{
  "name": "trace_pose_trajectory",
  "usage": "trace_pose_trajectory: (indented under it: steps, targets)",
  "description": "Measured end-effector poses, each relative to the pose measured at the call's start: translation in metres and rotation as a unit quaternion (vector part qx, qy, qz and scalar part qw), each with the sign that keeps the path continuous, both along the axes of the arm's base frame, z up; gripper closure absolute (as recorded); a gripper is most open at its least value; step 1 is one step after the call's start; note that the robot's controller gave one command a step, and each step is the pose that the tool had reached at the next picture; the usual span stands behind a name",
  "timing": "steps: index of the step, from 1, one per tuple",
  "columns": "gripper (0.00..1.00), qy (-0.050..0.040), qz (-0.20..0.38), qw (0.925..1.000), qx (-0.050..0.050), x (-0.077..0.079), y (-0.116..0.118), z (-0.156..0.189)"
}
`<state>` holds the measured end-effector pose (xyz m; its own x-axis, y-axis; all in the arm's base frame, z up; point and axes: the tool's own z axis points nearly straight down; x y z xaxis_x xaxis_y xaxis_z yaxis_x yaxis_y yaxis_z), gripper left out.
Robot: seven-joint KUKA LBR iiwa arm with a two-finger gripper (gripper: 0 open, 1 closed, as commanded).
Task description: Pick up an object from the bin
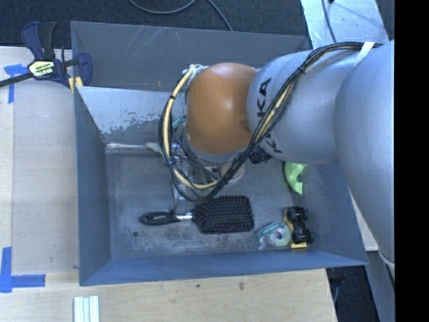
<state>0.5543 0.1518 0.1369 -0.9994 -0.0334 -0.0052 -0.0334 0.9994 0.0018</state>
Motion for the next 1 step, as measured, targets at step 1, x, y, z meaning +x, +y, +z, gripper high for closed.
trace_pose_trajectory:
  steps: [1]
  targets:
    - [0.0, -0.0014, 0.053, 0.9986, 0.0, -0.0077, -0.0048, -0.0308]
